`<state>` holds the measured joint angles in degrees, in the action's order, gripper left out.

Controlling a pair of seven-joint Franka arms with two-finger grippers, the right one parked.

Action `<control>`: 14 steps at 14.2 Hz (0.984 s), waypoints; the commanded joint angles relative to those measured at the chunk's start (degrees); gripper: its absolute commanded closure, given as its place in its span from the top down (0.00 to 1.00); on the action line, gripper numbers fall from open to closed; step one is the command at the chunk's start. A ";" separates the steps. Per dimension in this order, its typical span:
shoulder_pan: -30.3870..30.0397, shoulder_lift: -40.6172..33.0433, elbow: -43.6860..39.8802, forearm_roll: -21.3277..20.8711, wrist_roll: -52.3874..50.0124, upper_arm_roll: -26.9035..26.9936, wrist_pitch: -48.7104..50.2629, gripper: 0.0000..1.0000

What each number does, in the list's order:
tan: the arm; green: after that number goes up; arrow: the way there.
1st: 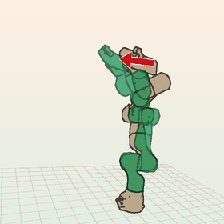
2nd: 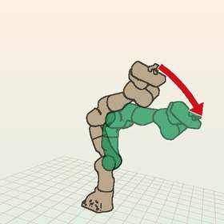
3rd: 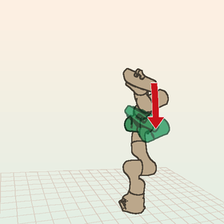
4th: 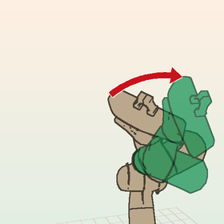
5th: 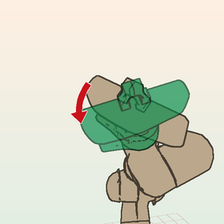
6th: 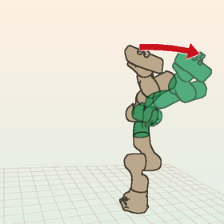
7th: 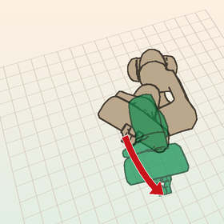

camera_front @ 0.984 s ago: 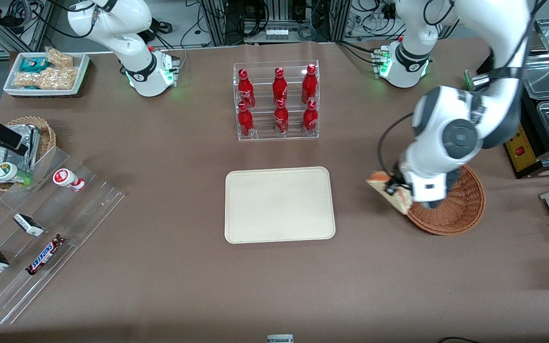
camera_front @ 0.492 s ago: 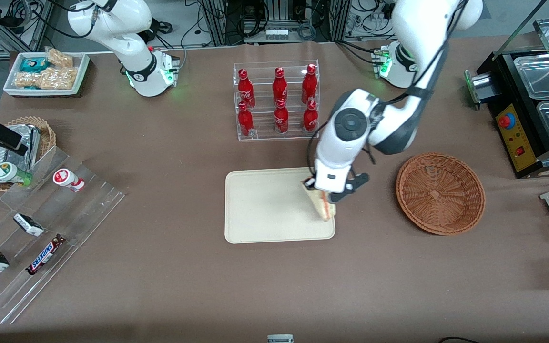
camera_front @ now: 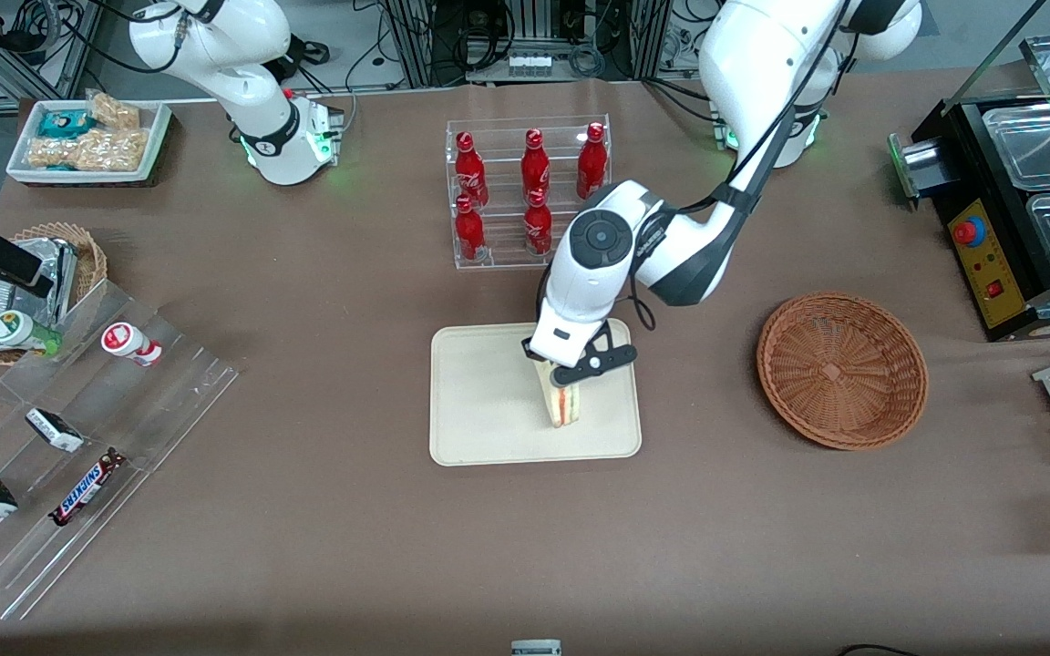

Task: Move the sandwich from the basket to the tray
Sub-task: 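Lift the sandwich and carry it with the left gripper over the tray, then lower the sandwich onto the tray and open the left gripper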

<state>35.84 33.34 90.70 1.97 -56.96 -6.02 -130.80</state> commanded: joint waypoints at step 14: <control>3.36 5.43 -5.45 -0.48 2.29 -0.14 0.10 1.00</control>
<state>38.26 39.98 86.47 1.95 -54.51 -6.97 -130.88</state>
